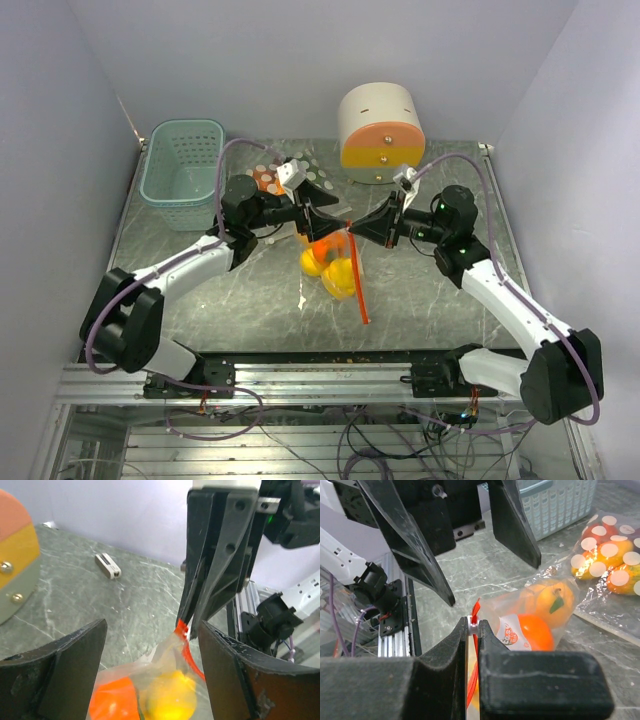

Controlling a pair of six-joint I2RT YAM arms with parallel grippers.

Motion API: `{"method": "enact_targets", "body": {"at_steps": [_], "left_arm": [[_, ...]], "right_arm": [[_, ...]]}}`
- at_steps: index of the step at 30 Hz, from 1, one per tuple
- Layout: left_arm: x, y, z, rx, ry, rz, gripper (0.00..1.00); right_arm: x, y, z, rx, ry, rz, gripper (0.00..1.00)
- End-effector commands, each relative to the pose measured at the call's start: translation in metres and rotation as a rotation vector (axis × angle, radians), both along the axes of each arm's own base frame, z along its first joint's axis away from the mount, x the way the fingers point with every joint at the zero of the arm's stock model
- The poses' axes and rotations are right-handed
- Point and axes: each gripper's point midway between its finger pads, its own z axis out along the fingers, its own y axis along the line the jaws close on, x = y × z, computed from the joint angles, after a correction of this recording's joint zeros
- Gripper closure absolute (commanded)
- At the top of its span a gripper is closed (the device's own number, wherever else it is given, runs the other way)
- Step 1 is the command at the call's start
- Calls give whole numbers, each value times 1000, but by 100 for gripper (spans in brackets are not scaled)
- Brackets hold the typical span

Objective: Open the zip-top bag and remove the fake food
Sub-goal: Unzip the zipper food storage bag at the center of the board.

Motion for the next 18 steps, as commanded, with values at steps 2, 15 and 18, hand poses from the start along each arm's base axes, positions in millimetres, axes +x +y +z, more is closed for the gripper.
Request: {"method": "enact_targets", "body": {"at_steps": [2, 15, 18], "left_arm": [[-9, -7, 7, -3, -113, -120, 15], [-29, -23, 17, -116, -131, -406, 52], [-38, -17, 22, -168, -131, -475, 91]], "right_arm": [[0, -8, 36, 11, -100, -54, 100], [-1, -7, 39, 10, -102, -34, 100], [0, -8, 39, -1, -107, -41, 100]]}}
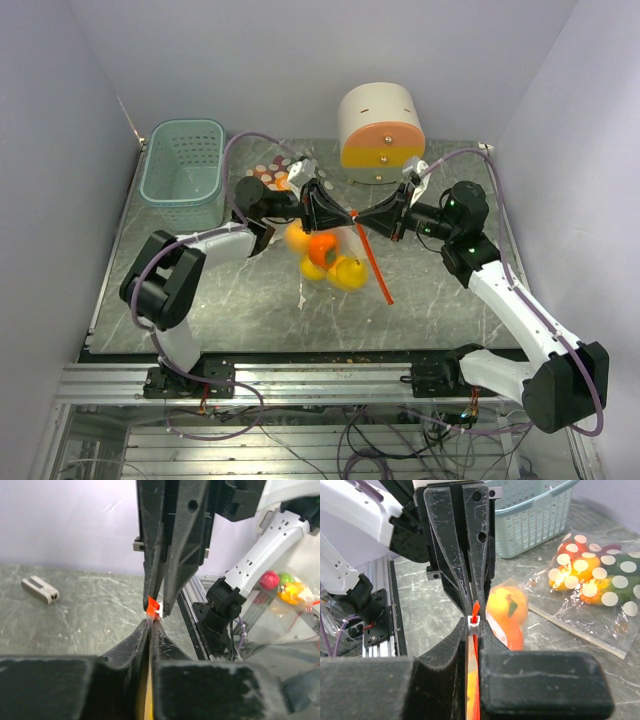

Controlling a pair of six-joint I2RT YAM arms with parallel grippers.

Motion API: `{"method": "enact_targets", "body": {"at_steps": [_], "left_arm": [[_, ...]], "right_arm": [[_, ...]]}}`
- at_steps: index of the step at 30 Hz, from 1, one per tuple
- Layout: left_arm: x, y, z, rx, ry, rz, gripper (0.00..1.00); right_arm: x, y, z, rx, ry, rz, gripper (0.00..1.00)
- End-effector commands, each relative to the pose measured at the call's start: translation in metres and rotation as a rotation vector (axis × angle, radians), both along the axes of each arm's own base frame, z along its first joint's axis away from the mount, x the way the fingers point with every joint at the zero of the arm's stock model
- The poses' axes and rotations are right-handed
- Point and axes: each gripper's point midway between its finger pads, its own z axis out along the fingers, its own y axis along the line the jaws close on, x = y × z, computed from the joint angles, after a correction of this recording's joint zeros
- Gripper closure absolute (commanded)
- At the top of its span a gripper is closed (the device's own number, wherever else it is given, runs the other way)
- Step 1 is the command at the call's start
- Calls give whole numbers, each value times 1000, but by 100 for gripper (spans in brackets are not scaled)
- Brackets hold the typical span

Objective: Open the zip-top bag and remove the fake food
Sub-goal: Unzip the zipper food storage bag at the center of the board.

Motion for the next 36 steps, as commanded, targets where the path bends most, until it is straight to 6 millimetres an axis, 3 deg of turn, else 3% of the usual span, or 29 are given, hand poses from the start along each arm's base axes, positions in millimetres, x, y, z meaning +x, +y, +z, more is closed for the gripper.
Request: {"method": "enact_targets", "body": {"at_steps": [1, 8, 24, 32, 36], "left_arm": [[-24, 14, 40, -149, -113, -145, 93], [-18, 18, 41, -161, -94, -136, 93], [0, 44, 89, -261, -132, -23, 93], [43, 86, 113, -333, -97, 138, 93], [49, 94, 117, -349, -90, 168, 93]], "right_arm": [[-3, 1, 9, -4, -26, 17, 100], [2, 1, -6, -24, 6, 6, 100], [-3, -7, -51, -62, 98, -43, 100], [-17, -17, -88, -69, 175, -97, 100], [-25, -22, -102, -66, 199, -124, 100]]}}
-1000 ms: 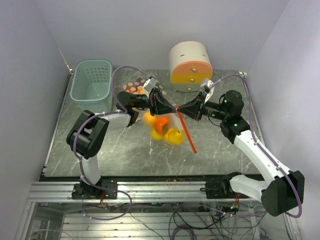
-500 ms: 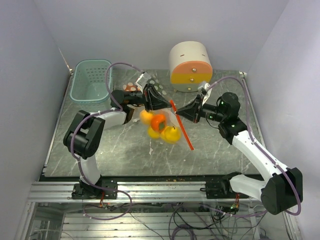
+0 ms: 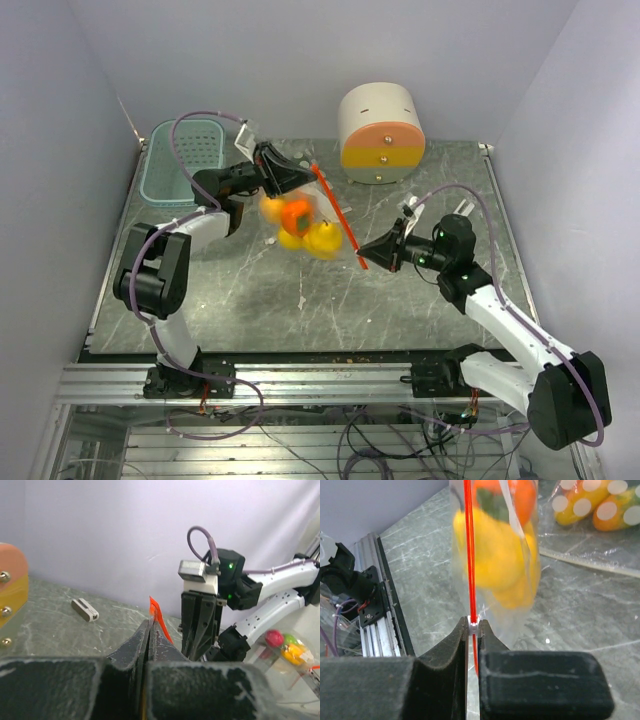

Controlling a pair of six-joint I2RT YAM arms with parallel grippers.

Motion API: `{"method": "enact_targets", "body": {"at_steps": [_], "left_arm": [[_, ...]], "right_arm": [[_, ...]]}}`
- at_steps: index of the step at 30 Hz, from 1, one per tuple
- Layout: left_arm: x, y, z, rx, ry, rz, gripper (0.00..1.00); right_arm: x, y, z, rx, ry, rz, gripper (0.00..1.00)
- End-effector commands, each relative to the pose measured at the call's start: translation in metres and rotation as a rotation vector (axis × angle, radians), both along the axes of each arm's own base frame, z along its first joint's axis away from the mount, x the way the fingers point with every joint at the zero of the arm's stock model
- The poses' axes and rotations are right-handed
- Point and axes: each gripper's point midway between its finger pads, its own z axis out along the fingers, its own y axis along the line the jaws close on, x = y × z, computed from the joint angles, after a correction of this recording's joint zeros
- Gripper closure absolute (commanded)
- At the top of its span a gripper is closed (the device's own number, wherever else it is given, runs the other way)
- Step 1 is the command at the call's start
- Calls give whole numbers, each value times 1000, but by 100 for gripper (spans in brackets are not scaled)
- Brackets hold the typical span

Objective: Open the zip-top bag and remove the fake food
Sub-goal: Unzip the zipper food storage bag at the center of the board.

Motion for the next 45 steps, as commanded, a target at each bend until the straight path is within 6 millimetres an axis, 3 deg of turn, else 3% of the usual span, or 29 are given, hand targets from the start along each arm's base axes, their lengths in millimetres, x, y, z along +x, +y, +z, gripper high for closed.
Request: {"method": "enact_targets", "body": {"at_steps": [1, 11, 14, 15, 19, 21, 24, 28, 34, 45], "left_arm": [[-13, 20, 63, -172, -239, 74, 93], [-1, 25, 72, -240, -163, 105, 93], [-1, 24, 70, -251, -137, 112, 93], [-2, 22, 67, -251, -126, 109, 93], [-10, 6, 48, -218, -103, 70, 93], [-21, -5, 38, -197, -102, 36, 93], [-37, -19, 22, -162, -107, -10, 93], [-52, -29, 6, -131, -107, -44, 93], [-59, -35, -2, -118, -98, -68, 93], [-54, -42, -6, -115, -75, -80, 93]], "right_arm": [[-6, -8, -15, 0, 39, -50, 100], [-3, -23, -27, -19, 33, -167, 100], [1, -27, -22, -16, 26, -204, 100], [3, -26, -16, -11, 14, -205, 97], [10, -24, 17, 17, -47, -203, 60], [17, -23, 36, 27, -84, -216, 49], [30, -26, 61, 36, -136, -258, 45], [46, -28, 76, 39, -166, -309, 45], [58, -31, 69, 12, -159, -343, 45], [54, -25, 38, -6, -101, -302, 45]]}}
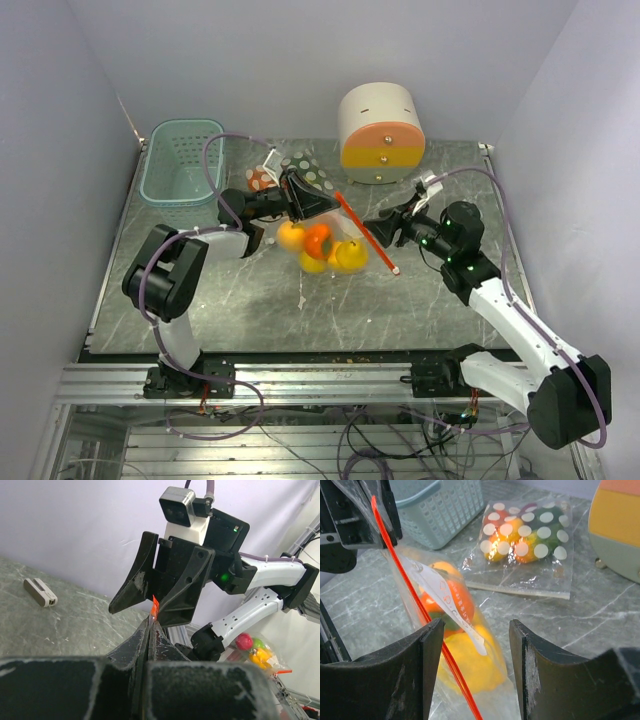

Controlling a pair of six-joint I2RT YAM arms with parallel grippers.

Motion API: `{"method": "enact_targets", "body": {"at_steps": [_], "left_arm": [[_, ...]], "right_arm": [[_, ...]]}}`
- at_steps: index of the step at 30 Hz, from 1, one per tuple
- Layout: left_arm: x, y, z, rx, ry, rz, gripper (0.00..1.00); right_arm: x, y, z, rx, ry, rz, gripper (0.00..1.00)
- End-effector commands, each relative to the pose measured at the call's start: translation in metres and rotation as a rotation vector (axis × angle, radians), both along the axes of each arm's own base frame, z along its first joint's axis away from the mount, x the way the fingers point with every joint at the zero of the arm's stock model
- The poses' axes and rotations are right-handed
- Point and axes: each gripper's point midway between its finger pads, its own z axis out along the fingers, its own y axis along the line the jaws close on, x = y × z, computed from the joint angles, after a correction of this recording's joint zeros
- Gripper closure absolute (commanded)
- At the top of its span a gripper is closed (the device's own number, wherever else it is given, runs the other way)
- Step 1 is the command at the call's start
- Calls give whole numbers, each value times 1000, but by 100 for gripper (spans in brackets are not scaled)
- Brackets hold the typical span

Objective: Open the zip-top bag and remove the fake food
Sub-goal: Unzip the zipper food storage bag at the center of the board.

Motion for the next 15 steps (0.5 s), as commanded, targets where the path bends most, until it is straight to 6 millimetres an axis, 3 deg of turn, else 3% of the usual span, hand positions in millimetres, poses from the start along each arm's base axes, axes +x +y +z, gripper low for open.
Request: {"method": "enact_targets", "body": {"at_steps": [1, 15], "left_arm": [[-16, 3, 29, -104, -215, -8, 93], [-9, 1, 28, -111, -199, -1, 93]], "right_arm": [[-2, 1, -8, 2, -2, 19, 45], [-21, 6, -23, 53, 46, 73, 45]]}}
